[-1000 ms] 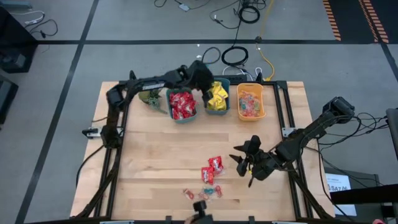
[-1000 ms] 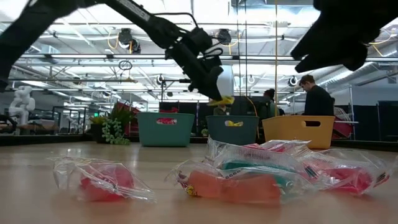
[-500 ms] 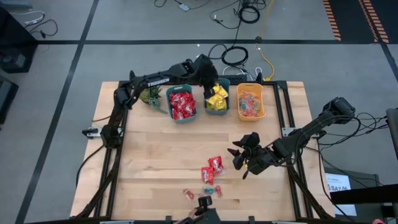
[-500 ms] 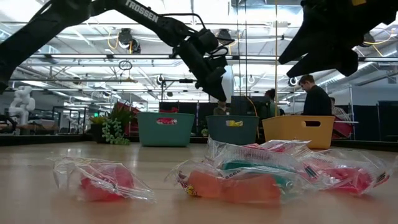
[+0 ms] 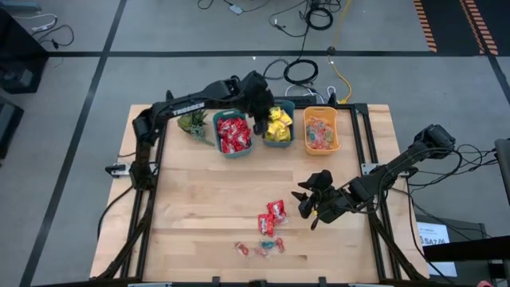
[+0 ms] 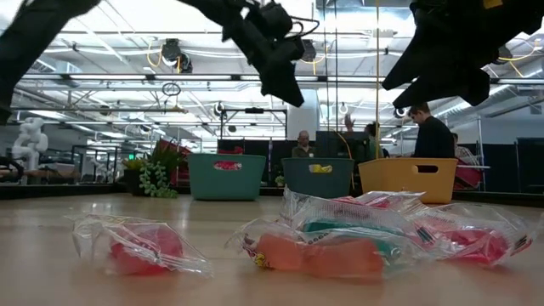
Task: Sort candy
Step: Put the red candy into the green bin
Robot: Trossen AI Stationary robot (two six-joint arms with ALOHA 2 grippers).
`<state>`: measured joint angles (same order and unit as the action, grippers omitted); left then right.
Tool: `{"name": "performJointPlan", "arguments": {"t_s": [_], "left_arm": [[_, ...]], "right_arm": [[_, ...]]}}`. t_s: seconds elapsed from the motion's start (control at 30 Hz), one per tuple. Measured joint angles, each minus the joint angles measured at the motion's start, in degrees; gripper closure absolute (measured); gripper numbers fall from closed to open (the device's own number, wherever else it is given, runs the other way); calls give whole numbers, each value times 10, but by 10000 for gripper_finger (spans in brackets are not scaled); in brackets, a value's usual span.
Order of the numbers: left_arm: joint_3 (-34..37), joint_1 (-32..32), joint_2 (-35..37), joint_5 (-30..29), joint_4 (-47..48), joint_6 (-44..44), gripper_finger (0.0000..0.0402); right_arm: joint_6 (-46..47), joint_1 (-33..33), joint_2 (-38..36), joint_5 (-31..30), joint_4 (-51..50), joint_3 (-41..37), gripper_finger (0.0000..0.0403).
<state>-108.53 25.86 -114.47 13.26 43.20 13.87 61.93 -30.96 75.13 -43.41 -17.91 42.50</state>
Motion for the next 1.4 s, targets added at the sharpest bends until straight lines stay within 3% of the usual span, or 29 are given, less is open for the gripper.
{"name": "performJointPlan", "arguments": {"t_s": [0.07,0.23,0.43,0.57,0.8,0.93,1.4], "left_arm": [[25,-19,25,-8,16,-9,288],[155,-92,112,-114,-31,-70,288],[358,-206,251,-206,-162,-204,289],[438,-292,316,-279,-191,-301,289],[458,-444,339,-392,-225,-361,289],[457,-495,333,-425,-249,-360,289],[457,-503,305,-411,-293,-345,281]], "right_arm": [[-12,0,0,19,-1,0,206],[-35,0,0,66,-2,0,206],[-54,-1,0,105,-3,0,206],[-78,-3,0,108,-3,0,206],[-122,-3,0,109,-3,0,206],[-136,-3,0,109,-3,0,206],[-137,-3,0,114,-3,0,206]]}}
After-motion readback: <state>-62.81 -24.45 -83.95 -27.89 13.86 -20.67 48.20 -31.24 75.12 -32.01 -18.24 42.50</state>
